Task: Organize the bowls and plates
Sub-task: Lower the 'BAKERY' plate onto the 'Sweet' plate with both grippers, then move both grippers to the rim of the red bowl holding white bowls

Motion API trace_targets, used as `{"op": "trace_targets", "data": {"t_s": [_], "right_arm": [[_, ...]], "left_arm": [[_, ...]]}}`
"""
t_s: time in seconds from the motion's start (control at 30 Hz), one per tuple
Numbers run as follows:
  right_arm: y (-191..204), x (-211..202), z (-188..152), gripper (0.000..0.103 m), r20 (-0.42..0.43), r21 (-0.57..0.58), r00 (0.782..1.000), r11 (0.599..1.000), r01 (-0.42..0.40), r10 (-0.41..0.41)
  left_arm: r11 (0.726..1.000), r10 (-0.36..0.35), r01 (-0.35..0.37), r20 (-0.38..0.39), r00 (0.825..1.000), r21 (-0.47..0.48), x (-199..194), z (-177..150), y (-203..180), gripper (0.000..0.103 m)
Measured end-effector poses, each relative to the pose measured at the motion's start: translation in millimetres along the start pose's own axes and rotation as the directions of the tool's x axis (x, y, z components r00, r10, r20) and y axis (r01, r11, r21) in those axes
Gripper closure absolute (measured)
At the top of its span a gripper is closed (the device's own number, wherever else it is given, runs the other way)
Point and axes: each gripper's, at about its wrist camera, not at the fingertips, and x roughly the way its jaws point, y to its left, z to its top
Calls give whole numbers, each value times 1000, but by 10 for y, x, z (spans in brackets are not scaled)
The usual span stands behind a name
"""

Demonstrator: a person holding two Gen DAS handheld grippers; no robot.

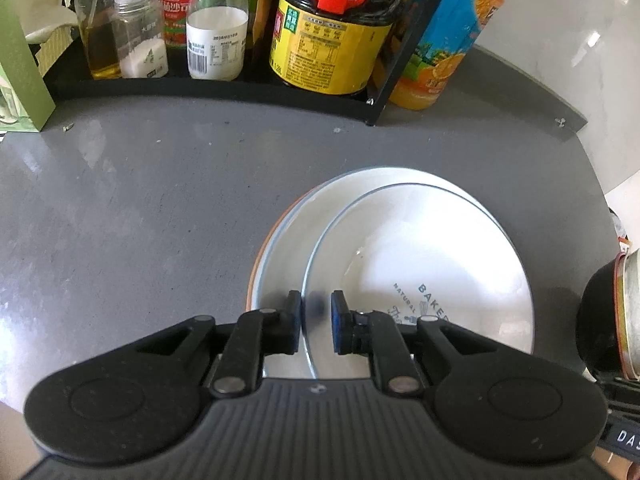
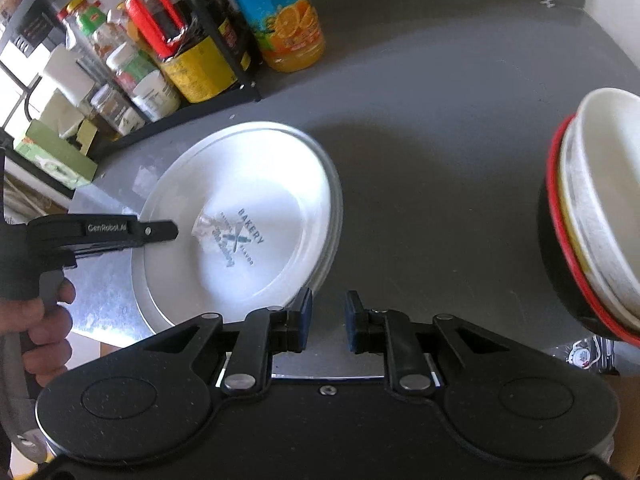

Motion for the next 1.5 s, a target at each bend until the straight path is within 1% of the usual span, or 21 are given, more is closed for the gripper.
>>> {"op": "trace_targets", "data": {"t_s": [0.03, 0.1, 0.17, 0.2, 0.23, 0.27, 0.33, 0.43, 0.47, 0.5, 0.53, 0.6, 0.67, 0.73, 0.8, 0.87, 0.93, 1.23, 1.4, 1.5], "right_arm": [[-16, -35, -3, 84, 9, 7, 1000, 1000, 2, -2], [-44, -122, -1, 81, 41, 16, 999, 1000, -1, 0], [-83, -218, -2, 68, 77, 15, 997, 1000, 3, -4], [-112, -266, 1, 65, 95, 17, 995, 1000, 9, -11], [-138, -304, 12, 61, 109, 16, 994, 1000, 14, -16], [-166, -344, 27, 59, 122, 15, 992, 1000, 17, -19], [-221, -432, 69, 56, 144, 14, 990, 1000, 12, -14], [-325, -600, 130, 51, 200, 16, 980, 1000, -5, 1], [-362, -663, 150, 44, 223, 18, 975, 1000, -11, 6], [-414, -732, 169, 41, 247, 19, 969, 1000, -20, 15], [-468, -792, 187, 36, 267, 18, 963, 999, -26, 20], [-583, -914, 220, 31, 300, 10, 954, 1000, -27, 23], [-706, -1016, 252, 24, 324, 7, 946, 1000, -25, 21], [-847, -1107, 270, 18, 345, 11, 938, 1000, -23, 17], [-997, -1183, 280, 17, 361, 15, 933, 1000, -18, 11], [-1142, -1244, 271, 17, 375, 18, 927, 1000, -3, -4], [-1312, -1293, 256, 16, 377, 29, 926, 1000, 2, -12], [-1943, -1291, 180, 15, 350, 91, 936, 996, 4, -36], [-2218, -1224, 175, 15, 310, 115, 950, 993, 5, -41], [-2350, -1187, 160, 15, 289, 105, 957, 994, 3, -33]], "left_arm": [[1000, 9, -9, 2, 1000, 6, -17, -2, -13, 88], [999, 20, -21, 7, 1000, 25, -64, 5, -45, 81], [999, 23, -24, 16, 1000, 34, -122, 22, -78, 63], [999, 27, -28, 25, 999, 34, -154, 31, -92, 58], [999, 37, -39, 38, 999, 31, -194, 41, -109, 50], [999, 45, -46, 47, 998, 27, -232, 48, -123, 45], [999, 50, -50, 55, 997, 5, -305, 55, -150, 41], [999, 35, -33, 70, 997, -27, -416, 69, -212, 36], [999, 33, -31, 76, 997, -31, -444, 75, -250, 33], [999, 29, -26, 83, 996, -36, -469, 84, -291, 32], [999, 25, -21, 91, 996, -41, -494, 97, -335, 29], [998, 30, -24, 108, 994, -52, -551, 121, -424, 26], [998, 43, -36, 124, 991, -60, -595, 142, -554, 21], [998, 34, -26, 133, 990, -56, -624, 155, -701, 18], [999, 14, -8, 142, 990, -47, -627, 141, -861, 18], [999, 15, -9, 131, 991, -47, -598, 123, -1037, 18], [999, 1, 5, 125, 992, -48, -576, 95, -1206, 17], [999, -46, 45, 113, 992, 14, -580, -32, -1945, 17], [996, -80, 75, 93, 992, 57, -520, -70, -2315, 17], [993, -93, 87, 78, 993, 73, -454, -109, -2515, 17]]}}
